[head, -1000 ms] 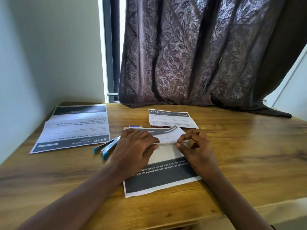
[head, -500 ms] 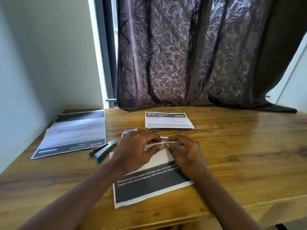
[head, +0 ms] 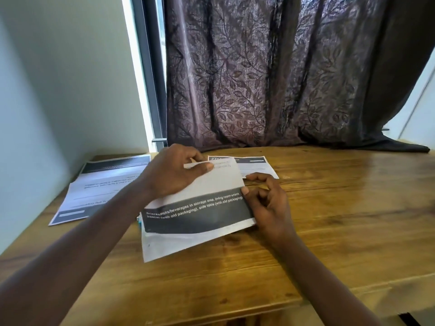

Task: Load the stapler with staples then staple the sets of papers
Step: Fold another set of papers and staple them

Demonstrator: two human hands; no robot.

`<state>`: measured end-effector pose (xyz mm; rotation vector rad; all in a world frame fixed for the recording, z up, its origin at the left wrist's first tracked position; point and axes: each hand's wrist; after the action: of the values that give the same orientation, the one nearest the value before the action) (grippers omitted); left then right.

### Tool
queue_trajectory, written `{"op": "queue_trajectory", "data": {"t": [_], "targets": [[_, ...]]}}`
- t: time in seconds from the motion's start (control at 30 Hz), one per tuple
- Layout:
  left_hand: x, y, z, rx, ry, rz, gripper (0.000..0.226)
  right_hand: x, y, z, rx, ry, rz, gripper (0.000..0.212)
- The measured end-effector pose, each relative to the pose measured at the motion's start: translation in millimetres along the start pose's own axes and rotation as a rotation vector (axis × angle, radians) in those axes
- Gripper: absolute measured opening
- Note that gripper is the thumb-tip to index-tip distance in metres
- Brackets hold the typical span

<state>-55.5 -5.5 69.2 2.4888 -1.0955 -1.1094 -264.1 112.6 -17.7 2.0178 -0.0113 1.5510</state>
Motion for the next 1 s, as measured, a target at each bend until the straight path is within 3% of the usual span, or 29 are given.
{"op": "queue_trajectory", "data": {"t": [0.1,0.17,0.37,0.47,0.53,0.63,0.83,1.0], "targets": [[19.1,1.7,15.2,0.176,-0.065,-0.095,0.025,4.5,0.4,-2.6,0.068,0.145,0.148,0.026],[28.1,-2.5,31.8,0.205,-0.044,-0.131,0.025,4.4,1.8,-3.6,0.136,0.132,0.214,0.027],[21.2,-25.9,61.9,0.144,0.322,-0.065,0.053,-17.1,6.6,0.2,0.115,-0.363,0.103,0.02],[8.7,-47.8,61.4,0.169,0.307,0.055,0.063,-18.7,5.1,2.5,0.121,-0.571,0.056,0.019],[3.5,-64.3,55.9,0.277,0.229,0.053,0.067,-19.2,5.2,2.3,0.103,-0.616,0.051,0.019],[4.9,-88.1,49.2,0.416,0.224,0.016,0.075,-21.6,8.3,-0.3,0.049,-0.538,0.053,0.019],[15.6,-101.0,48.1,0.403,0.193,0.005,0.065,-17.1,5.3,-14.2,0.107,-0.289,0.171,0.02],[19.1,-102.8,50.9,0.38,0.161,-0.014,0.063,-9.3,-19.2,-33.5,0.217,-0.158,0.252,0.049]]}}
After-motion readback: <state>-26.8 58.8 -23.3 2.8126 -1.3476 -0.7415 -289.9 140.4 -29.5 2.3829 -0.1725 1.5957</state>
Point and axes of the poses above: each hand's wrist, its own y-axis towards the middle knuckle, its own z-axis out of the palm, x = y × z, and after that the axes turned 8 degrees about -y, right-handed
